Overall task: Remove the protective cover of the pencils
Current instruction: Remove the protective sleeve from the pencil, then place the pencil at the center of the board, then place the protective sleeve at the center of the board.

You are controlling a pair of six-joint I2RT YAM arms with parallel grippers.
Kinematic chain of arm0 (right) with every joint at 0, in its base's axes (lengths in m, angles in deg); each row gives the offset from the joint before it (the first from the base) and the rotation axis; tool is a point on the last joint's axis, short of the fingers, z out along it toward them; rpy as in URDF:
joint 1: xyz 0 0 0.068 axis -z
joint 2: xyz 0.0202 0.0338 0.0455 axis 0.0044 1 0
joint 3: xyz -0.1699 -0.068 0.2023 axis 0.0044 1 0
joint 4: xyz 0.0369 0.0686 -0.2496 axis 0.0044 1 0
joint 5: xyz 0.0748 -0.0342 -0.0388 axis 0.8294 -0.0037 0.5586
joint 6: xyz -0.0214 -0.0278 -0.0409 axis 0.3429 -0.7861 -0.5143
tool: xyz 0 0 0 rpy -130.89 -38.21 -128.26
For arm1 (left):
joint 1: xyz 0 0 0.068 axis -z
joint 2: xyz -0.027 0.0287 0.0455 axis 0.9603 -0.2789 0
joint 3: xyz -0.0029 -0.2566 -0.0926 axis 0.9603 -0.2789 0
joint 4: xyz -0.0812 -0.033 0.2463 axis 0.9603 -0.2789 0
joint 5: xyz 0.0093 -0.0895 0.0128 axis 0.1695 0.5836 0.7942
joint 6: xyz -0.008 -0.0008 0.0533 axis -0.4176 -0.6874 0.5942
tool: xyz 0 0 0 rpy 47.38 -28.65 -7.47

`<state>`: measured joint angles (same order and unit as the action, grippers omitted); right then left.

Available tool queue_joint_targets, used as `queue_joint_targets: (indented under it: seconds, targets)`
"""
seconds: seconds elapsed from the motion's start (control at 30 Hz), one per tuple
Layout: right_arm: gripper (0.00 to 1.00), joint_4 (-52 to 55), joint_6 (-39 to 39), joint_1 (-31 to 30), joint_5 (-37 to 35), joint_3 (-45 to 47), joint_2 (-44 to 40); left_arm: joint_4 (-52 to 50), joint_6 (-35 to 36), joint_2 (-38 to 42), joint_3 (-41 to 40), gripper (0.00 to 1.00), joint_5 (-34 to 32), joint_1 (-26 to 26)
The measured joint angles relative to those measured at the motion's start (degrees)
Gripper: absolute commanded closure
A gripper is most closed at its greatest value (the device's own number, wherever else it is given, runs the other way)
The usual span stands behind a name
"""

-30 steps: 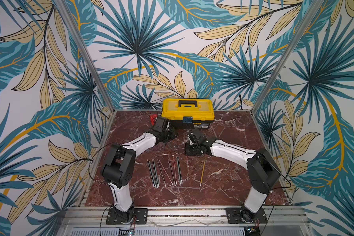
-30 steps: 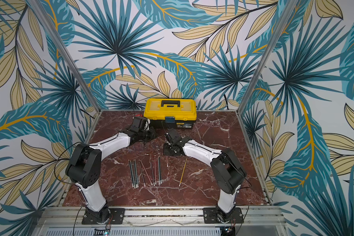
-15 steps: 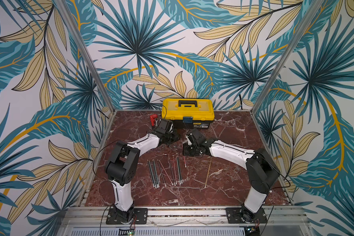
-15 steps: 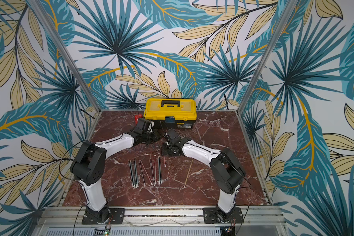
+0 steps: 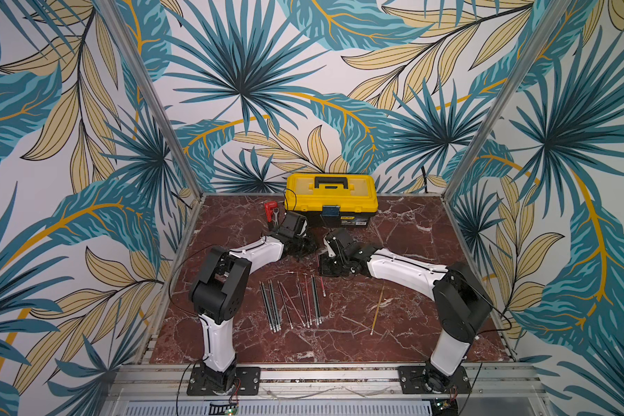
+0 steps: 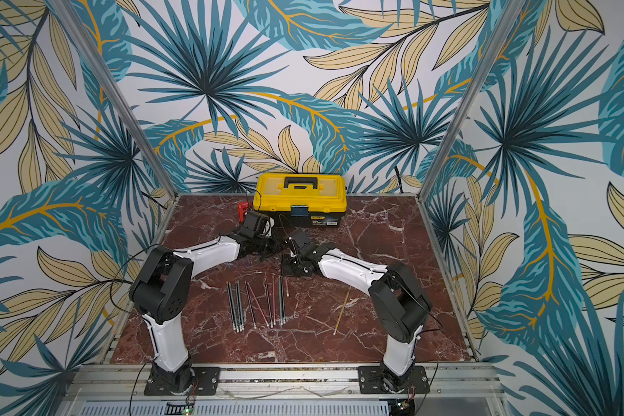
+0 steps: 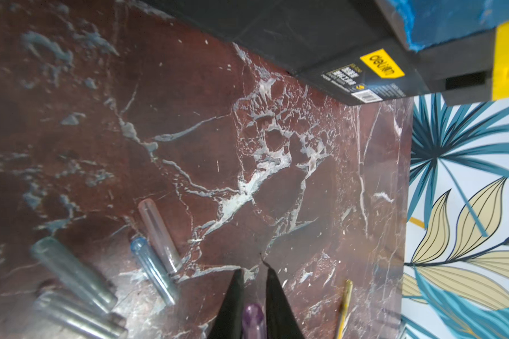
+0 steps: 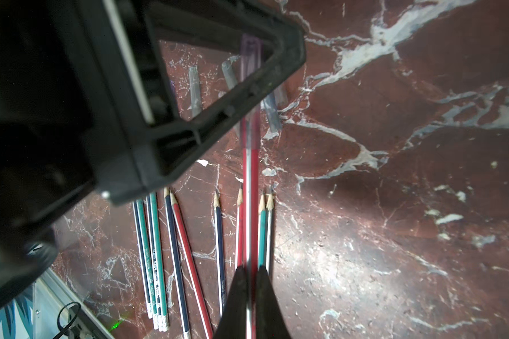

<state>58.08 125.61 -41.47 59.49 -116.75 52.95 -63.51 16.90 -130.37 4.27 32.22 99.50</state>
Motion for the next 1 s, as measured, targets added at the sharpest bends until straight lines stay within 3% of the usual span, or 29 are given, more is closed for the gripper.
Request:
queue_joint_targets:
  seconds: [0.17,0.5,0.7,0.93,1.0]
  targets:
    - [1.00,-2.7,1.0,-0.5,-0.8,3.5,-1.8,-0.4,-0.1,-0.2,0.0,0.98,0.6,0.2]
    - [1.00,-12.0,4.8,-2.6,-6.8,17.3,-10.6,-4.1,-1.6,-4.3,3.8,0.98,4.6,2.4]
    - [1.00,-12.8,8.0,-7.4,-5.1,24.3,-12.0,-1.4,-1.9,-8.6,9.8,0.99,-2.1,0.6]
    - [1.00,-15.1,10.1,-7.7,-5.0,25.7,-8.8,-0.1,-2.7,-12.7,14.6,1.00,-5.4,-0.1]
    - [0.90,-15.8,10.5,-7.7,-5.4,25.7,-8.0,0.0,-2.8,-14.4,15.9,0.99,-5.4,0.0]
